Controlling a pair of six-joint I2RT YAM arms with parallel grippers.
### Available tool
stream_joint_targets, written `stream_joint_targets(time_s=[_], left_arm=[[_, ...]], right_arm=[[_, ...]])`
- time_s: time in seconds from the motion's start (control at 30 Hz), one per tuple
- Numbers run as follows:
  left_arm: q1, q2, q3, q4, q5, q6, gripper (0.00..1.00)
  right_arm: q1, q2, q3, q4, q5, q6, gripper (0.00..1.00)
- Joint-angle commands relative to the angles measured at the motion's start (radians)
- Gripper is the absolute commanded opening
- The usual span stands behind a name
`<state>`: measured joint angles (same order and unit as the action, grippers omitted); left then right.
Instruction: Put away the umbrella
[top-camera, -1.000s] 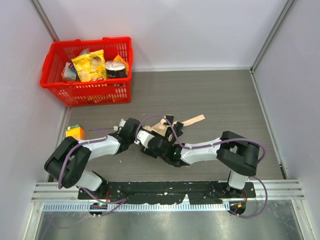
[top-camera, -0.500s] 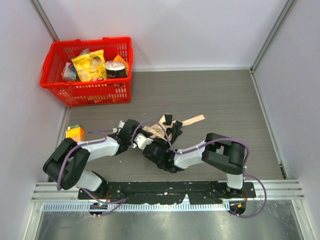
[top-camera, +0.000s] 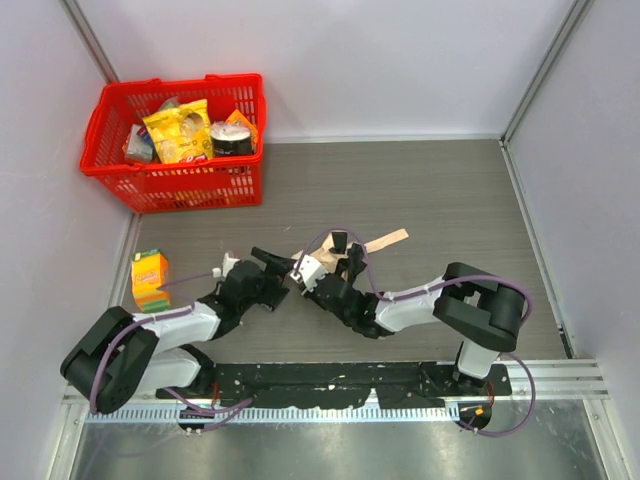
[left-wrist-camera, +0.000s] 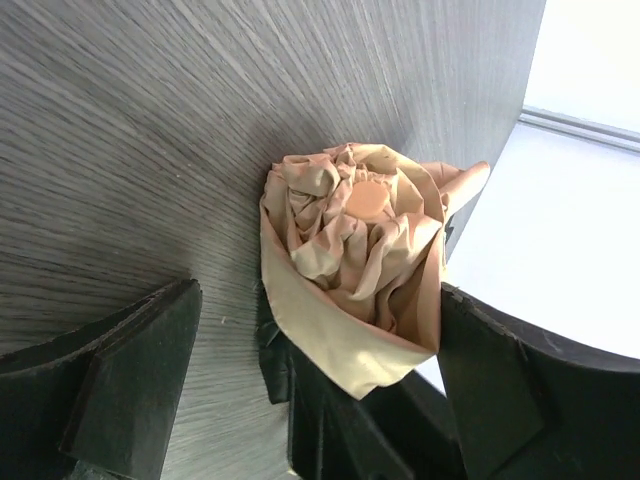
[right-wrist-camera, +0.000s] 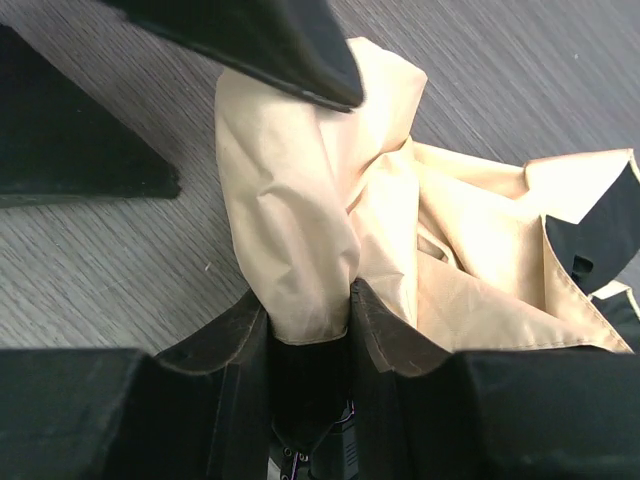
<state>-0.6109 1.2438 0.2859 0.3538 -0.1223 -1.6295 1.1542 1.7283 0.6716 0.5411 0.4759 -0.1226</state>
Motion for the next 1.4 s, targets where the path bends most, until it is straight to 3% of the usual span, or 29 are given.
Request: stream_joint_targets(time_s=[0.0, 0.3, 0.43, 0.57, 0.8, 0.9, 1.03, 1.13, 1.3, 1.37], left_arm=[[0.011, -0.052, -0.079, 0.039, -0.068, 0.106, 1.0], [0.011, -0.069, -0.077, 0.091, -0.021, 0.204, 1.0], [0.01, -0.006, -0.068, 0.181, 0.016, 0.215, 1.0], [0.008, 0.109, -0.033, 0.27, 0.062, 0.223, 0.99], [-0.003, 0.29, 0.021, 0.388, 0.118, 0.158, 1.0], [-0.01, 0.299, 0.016, 0.406, 0.105, 0.154, 1.0], [-0.015, 0.234, 0.025, 0.306, 0.089, 0.218, 1.0], [-0.039, 0.088, 0.045, 0.127, 0.038, 0.392, 0.95], [-0.044, -0.136, 0.036, -0.123, -0.07, 0.659, 0.67], [-0.041, -0.155, 0.062, -0.16, -0.036, 0.741, 0.63]], right_arm=[[-0.059, 0.001, -0.066, -0.129, -0.23, 0.123, 0.01], [-0.257, -0.03, -0.11, -0.04, -0.638, 0.253, 0.01], [-0.373, -0.003, -0.115, 0.005, -0.871, 0.313, 0.01], [-0.439, 0.04, -0.093, 0.034, -1.011, 0.377, 0.01], [-0.513, 0.108, -0.076, 0.101, -1.102, 0.474, 0.01], [-0.551, 0.128, -0.076, 0.138, -1.125, 0.524, 0.01], [-0.585, 0.155, -0.07, 0.18, -1.123, 0.583, 0.01], [-0.609, 0.159, -0.066, 0.197, -1.103, 0.627, 0.01], [-0.631, 0.106, -0.073, 0.218, -1.071, 0.664, 0.01], [-0.636, 0.079, -0.078, 0.224, -1.065, 0.672, 0.01]])
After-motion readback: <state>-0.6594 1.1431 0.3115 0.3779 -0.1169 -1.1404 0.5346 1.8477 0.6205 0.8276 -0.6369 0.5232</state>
